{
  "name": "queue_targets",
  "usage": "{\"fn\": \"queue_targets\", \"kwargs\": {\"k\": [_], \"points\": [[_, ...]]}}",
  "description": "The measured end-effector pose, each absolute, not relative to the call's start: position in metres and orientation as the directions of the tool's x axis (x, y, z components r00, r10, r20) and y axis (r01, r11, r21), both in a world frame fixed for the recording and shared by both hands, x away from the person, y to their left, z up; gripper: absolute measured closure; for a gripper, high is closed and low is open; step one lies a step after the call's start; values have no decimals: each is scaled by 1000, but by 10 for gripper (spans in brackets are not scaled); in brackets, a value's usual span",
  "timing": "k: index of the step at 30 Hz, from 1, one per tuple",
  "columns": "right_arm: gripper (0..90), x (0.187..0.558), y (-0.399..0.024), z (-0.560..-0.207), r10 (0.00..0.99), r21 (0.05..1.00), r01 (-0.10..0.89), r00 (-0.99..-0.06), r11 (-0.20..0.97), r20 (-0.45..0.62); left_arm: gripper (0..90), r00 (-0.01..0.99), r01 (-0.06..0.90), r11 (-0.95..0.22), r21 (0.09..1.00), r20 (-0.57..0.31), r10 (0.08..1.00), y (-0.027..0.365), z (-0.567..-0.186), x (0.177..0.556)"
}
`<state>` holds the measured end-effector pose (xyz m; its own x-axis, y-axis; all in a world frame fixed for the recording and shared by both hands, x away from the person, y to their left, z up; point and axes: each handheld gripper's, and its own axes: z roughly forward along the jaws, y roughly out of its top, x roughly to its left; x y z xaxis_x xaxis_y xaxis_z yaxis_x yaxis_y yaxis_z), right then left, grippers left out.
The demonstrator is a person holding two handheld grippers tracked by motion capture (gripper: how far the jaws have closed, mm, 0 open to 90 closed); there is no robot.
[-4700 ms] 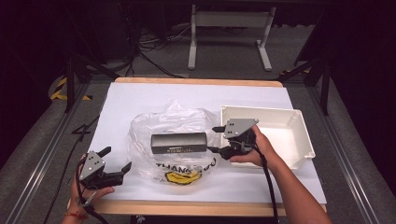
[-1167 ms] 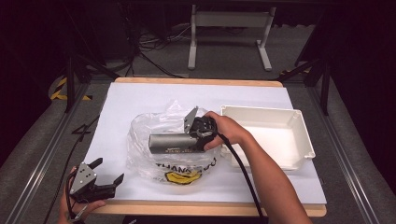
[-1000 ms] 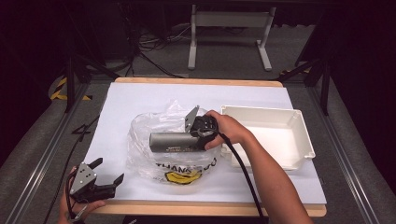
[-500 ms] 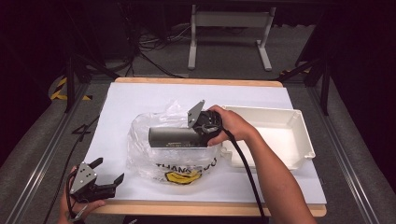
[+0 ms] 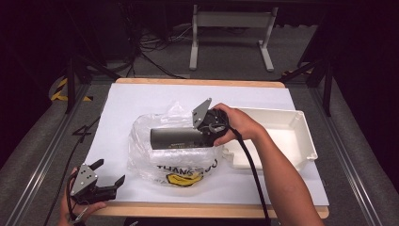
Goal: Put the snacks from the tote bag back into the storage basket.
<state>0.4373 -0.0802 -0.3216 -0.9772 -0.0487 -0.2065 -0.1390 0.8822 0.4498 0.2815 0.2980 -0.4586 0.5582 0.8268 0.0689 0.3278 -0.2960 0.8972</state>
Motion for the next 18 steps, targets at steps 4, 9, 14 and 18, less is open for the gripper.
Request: {"fn": "queue_targets", "kwargs": {"k": [4,9,14,18], "points": [[430,434,-85,-315,-56,454,-152,-974,878,-217,73,559,329,-298,896,69,826,297,-459,281],[430,431,-94,-309,-55,458,-155,-973,876,-223,73,559,330,-299,895,70,826,298,-459,282],[430,429,-108,-304,-38,457,-144,-972,878,-234,72,557,334,-296,895,66,828,298,-459,281],[430,428,-119,-300,-32,454,-139,-971,880,-235,72,559,335,-300,893,68,827,298,-459,282]]}}
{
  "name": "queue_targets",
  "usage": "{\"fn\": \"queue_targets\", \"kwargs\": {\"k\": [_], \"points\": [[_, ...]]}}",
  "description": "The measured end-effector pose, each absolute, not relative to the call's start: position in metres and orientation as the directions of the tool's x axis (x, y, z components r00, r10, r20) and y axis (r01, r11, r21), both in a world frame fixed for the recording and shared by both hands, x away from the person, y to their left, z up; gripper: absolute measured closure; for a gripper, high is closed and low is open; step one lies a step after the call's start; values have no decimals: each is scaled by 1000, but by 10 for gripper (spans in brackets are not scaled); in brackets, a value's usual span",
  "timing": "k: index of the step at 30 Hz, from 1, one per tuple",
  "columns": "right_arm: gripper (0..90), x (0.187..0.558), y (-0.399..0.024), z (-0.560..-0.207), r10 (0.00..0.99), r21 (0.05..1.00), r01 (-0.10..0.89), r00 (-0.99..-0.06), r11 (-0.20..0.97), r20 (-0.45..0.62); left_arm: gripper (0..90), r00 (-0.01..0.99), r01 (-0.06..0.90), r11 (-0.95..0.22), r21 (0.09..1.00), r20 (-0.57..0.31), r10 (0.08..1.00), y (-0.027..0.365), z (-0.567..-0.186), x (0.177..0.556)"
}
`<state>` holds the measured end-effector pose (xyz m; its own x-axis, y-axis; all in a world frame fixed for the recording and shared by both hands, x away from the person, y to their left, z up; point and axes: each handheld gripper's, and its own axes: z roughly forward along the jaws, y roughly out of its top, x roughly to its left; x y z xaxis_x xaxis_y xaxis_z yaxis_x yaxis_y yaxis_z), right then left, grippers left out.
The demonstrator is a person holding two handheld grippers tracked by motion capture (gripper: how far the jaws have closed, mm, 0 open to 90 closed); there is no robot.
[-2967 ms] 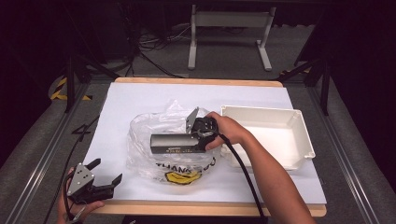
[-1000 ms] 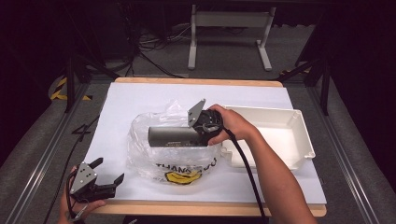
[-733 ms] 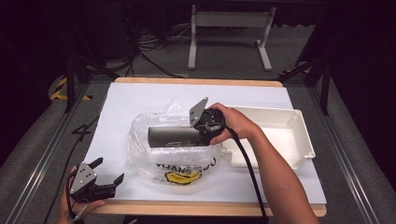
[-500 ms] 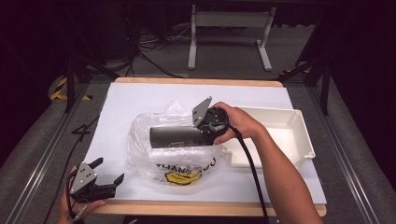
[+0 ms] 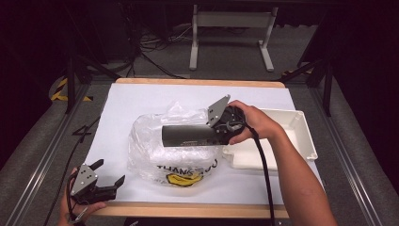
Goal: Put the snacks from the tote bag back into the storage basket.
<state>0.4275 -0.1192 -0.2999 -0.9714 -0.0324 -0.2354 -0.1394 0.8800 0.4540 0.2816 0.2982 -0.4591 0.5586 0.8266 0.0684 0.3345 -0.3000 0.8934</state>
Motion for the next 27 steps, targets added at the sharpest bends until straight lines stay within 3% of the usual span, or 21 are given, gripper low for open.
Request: {"fn": "queue_targets", "kwargs": {"k": [27], "points": [[430,415,-217,-282,81,454,-53,-959,890,-271,71,553,342,-296,892,64,831,297,-459,283]]}}
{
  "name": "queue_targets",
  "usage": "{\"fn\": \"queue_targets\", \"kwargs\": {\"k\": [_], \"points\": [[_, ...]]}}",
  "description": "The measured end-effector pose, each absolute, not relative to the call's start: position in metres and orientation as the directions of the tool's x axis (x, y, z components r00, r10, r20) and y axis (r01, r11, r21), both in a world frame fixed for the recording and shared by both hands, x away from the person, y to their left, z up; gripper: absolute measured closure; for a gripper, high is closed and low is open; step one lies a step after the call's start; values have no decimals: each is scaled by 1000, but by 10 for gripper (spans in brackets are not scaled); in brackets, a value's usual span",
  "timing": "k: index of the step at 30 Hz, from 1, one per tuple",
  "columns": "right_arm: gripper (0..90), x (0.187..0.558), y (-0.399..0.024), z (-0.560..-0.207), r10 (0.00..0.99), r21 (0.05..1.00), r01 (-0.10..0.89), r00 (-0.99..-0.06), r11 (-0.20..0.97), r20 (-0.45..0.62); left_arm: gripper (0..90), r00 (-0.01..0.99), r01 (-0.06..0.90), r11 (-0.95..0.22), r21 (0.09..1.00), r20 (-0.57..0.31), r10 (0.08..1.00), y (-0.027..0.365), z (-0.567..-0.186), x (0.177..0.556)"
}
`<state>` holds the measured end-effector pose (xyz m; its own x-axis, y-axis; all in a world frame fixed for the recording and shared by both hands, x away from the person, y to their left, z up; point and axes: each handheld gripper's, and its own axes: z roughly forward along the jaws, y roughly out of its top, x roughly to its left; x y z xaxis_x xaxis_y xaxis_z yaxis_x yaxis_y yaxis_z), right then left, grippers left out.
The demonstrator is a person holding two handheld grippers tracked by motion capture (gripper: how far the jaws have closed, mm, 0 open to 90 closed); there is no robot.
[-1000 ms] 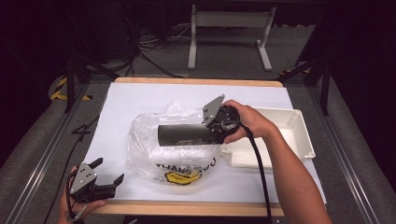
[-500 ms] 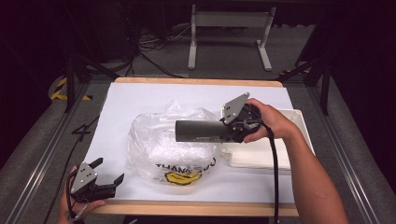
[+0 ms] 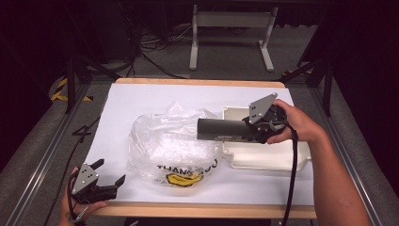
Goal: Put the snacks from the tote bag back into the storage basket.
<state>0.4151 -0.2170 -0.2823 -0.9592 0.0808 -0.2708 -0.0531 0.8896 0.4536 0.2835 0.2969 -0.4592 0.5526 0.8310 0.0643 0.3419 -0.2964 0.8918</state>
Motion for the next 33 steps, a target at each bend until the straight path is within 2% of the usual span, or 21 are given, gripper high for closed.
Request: {"fn": "queue_targets", "kwargs": {"k": [7,19,33], "points": [[430,413,-244,-282,114,433,-19,-954,901,-278,70,551,342,-295,892,64,832,298,-459,283],[430,411,-288,-289,163,459,29,-953,888,-255,69,549,341,-296,892,67,833,297,-458,283],[430,412,-316,-305,185,429,74,-957,900,-223,68,535,346,-308,886,83,840,294,-458,283]]}}
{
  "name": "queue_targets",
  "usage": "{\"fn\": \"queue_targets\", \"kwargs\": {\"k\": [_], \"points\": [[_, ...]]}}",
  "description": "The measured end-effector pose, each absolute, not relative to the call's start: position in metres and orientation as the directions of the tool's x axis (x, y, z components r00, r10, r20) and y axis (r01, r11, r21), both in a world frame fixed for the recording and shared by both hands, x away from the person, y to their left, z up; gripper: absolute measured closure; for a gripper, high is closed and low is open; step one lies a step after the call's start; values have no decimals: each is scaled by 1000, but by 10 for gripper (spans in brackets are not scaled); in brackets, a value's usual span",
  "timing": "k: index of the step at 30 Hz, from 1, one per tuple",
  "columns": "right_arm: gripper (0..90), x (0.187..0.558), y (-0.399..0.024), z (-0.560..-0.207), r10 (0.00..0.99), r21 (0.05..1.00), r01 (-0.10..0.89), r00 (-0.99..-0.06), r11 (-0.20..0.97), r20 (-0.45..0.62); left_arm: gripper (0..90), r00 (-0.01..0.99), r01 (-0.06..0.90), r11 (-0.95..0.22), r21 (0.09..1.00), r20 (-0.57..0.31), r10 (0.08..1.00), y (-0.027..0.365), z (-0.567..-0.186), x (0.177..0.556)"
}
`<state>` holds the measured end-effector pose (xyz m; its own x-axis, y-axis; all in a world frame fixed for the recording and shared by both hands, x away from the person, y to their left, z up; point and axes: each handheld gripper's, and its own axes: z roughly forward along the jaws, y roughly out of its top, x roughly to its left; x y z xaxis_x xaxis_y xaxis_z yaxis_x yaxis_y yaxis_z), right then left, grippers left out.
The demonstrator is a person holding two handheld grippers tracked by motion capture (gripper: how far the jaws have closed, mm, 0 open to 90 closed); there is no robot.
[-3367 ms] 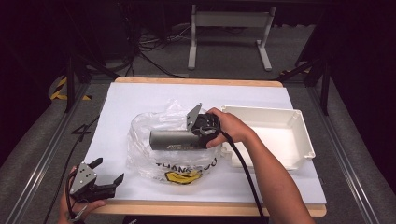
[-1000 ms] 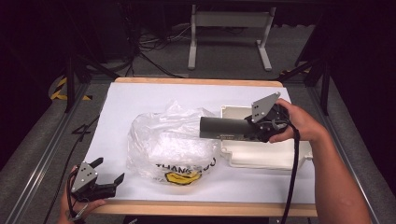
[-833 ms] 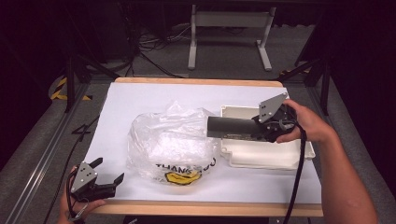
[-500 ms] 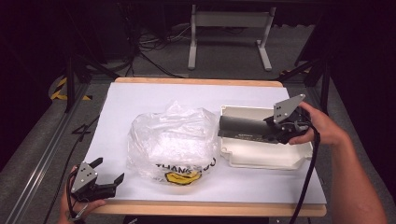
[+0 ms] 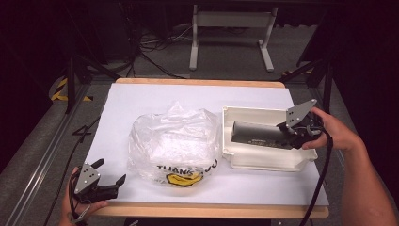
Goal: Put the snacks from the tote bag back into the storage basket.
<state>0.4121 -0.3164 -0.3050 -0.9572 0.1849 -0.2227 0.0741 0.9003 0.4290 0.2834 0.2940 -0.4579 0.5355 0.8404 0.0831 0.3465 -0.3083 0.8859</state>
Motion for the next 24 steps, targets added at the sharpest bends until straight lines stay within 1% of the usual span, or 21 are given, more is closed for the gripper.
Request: {"fn": "queue_targets", "kwargs": {"k": [12,17,24], "points": [[429,421,-310,-325,175,411,71,-959,909,-222,67,543,342,-304,889,77,836,295,-458,282],[429,424,-307,-334,149,376,60,-966,925,-211,67,544,341,-305,889,78,836,294,-458,282],[429,429,-305,-343,149,374,66,-969,925,-197,67,546,341,-305,889,77,834,294,-458,283]]}}
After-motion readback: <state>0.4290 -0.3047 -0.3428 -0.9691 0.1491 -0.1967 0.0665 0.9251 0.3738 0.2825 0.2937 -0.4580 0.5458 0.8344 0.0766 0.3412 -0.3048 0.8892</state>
